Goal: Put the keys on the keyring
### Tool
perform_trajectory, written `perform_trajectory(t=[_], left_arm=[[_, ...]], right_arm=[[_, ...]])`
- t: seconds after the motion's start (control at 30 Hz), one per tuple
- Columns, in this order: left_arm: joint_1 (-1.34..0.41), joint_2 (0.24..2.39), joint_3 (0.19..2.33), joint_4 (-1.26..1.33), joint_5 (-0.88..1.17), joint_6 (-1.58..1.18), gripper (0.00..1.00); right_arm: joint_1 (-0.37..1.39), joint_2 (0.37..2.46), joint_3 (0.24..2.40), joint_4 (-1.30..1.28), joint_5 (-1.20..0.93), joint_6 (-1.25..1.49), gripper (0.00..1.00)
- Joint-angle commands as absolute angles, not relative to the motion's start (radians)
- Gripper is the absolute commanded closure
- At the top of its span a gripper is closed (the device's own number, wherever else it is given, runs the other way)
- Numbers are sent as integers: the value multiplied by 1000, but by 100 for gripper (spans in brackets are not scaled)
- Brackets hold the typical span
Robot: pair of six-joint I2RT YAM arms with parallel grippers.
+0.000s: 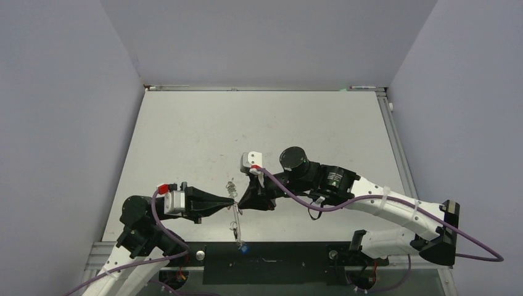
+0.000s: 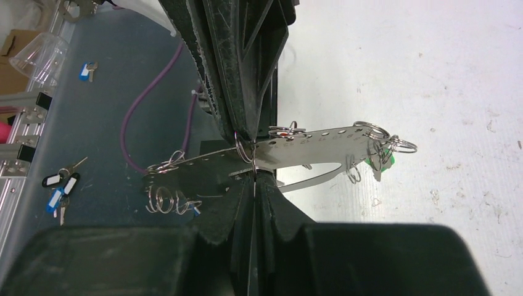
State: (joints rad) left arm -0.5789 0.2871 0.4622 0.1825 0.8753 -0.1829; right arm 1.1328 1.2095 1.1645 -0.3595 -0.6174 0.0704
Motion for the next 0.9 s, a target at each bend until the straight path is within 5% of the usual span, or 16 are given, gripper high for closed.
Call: perform_trajectory(t=[0.0,0.73,0.87], left_arm=[[-571,272,469,279,858,-207,100],[-568,278,457,320,885,-238,100],[-568,273,457,320,885,-238,100]], right_arm=[[1127,1155,1152,-272,-643,73,95],[1118,1185,1157,-200,-668,64,95],[1117,1183,1171,-248,-649,44,85]])
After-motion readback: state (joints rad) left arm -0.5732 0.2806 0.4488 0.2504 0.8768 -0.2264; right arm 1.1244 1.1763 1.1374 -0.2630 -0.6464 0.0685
